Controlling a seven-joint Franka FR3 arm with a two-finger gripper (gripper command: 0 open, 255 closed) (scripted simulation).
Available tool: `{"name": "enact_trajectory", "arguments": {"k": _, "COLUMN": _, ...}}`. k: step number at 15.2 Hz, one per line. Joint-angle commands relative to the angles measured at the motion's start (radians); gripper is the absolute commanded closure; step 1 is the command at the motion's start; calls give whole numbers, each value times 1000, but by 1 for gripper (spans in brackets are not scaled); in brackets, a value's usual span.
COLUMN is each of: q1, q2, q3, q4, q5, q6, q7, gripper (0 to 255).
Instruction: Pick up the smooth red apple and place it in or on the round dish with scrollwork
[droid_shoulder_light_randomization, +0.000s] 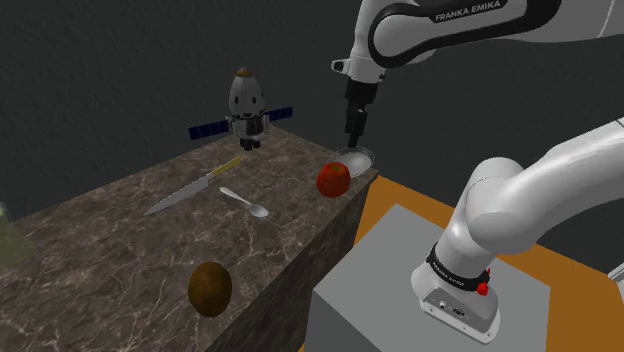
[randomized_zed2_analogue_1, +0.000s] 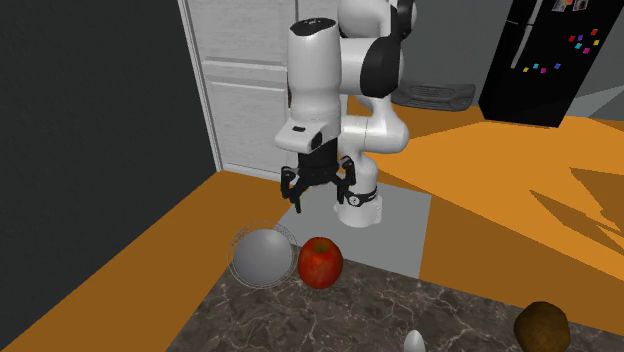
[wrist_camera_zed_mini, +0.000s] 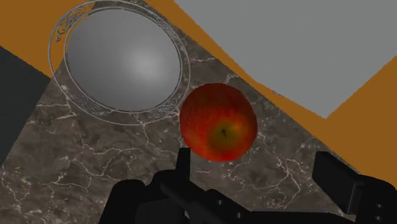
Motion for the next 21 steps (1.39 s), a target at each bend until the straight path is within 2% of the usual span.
{"name": "enact_trajectory", "arguments": {"k": 1, "q1": 42, "q2": 44, "q3": -24, "q4": -38, "q5": -33, "q6": 86, "q7": -146, "gripper": 0}}
{"name": "enact_trajectory", "arguments": {"k": 2, "q1": 61, "q2": 67, "q3": -35, "q4": -53, "q5": -48, "q6": 126, "q7": -213, "gripper": 0}}
{"name": "enact_trajectory", "arguments": {"k": 3, "q1": 65, "q2": 71, "q3": -38, "q4": -56, "q5": -51, "q6": 134, "q7": -225, "gripper": 0}}
{"name": "enact_trajectory", "arguments": {"k": 10, "q1": 67, "q2": 122, "q3": -50, "q4": -124, "q5": -54, "q6": 253, "q7": -228, "gripper": 0}}
{"name": "enact_trajectory", "arguments": {"k": 18, "q1": 67, "q2": 122, "q3": -50, "q4": -124, "q5": -54, "q6": 253, "q7": -228, "gripper": 0}}
{"name": "enact_trajectory", "arguments": {"k": 19, "q1": 67, "q2": 122, "q3": -50, "q4": -124, "q5": -54, "q6": 253, "q7": -228, "gripper": 255}}
{"name": "enact_trajectory", "arguments": {"k": 21, "q1": 67, "q2": 122, "q3": -50, "q4": -124, "q5": -54, "q6": 253, "q7": -228, "gripper": 255}}
